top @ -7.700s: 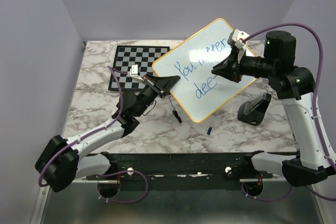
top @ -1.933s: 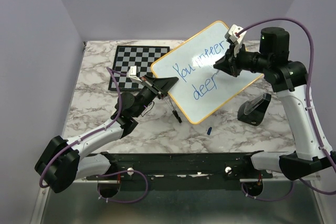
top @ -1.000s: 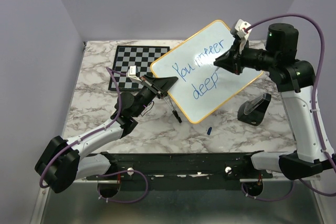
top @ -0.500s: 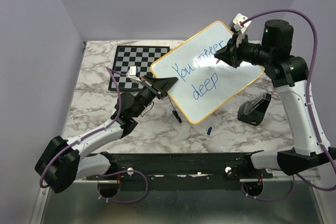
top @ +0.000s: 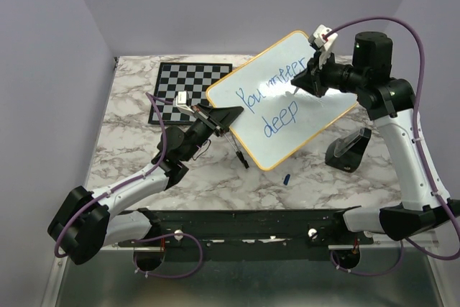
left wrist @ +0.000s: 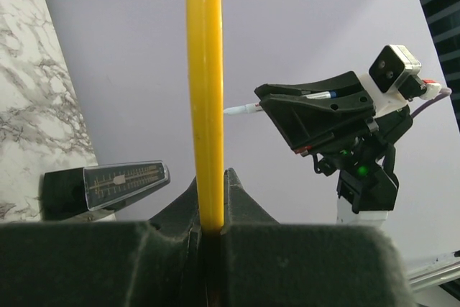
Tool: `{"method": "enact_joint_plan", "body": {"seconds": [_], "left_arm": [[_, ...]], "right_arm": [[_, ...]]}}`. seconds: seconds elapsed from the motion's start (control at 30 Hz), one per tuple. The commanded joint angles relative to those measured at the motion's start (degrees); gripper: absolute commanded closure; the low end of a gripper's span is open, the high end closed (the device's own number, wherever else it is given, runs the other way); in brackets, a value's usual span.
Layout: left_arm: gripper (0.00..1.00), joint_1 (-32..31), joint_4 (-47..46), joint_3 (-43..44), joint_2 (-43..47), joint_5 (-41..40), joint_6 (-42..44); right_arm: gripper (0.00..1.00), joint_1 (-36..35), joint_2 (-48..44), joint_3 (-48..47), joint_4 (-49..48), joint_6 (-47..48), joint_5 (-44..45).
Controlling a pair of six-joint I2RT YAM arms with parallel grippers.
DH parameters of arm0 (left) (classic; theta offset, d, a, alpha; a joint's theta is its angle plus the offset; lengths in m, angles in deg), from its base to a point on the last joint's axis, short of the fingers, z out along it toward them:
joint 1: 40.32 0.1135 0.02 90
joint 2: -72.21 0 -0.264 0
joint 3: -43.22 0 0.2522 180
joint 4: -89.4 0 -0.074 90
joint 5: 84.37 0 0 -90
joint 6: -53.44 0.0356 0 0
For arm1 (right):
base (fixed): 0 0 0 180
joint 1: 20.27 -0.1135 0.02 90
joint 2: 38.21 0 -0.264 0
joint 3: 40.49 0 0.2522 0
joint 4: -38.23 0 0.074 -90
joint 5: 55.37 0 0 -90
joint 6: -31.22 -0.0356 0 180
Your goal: Write a sentence on the whiteboard
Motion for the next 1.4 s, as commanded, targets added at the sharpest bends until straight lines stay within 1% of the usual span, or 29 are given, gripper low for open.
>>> {"method": "enact_joint_plan", "body": {"seconds": [0.0,0.57,1.0,1.17,1.37], "left_arm": [[1.0,0.2,-15.2,0.9,2.4,0.3,-3.7],[1.0,0.8,-15.1,1.1,2.4,0.5,-3.9],[1.0,0.8,-14.3,1.4,2.6,0.9,-3.6],[1.0,0.8,-14.5,1.5,2.6,0.9,-3.7],[1.0,0.8,-14.7,1.3,2.8,0.9,-3.6]], "right_arm": [[0.99,0.3,-1.4,2.3,0.6,0.3,0.2],[0.99,1.0,-7.4,7.7,3.9,2.1,-0.5],[0.99,2.4,-3.5,-0.3,3.3,1.4,-1.5],[0.99,2.4,-1.8,-1.1,2.6,1.0,-1.7],[0.99,2.4,-1.1,0.9,2.4,0.9,-2.1]]}}
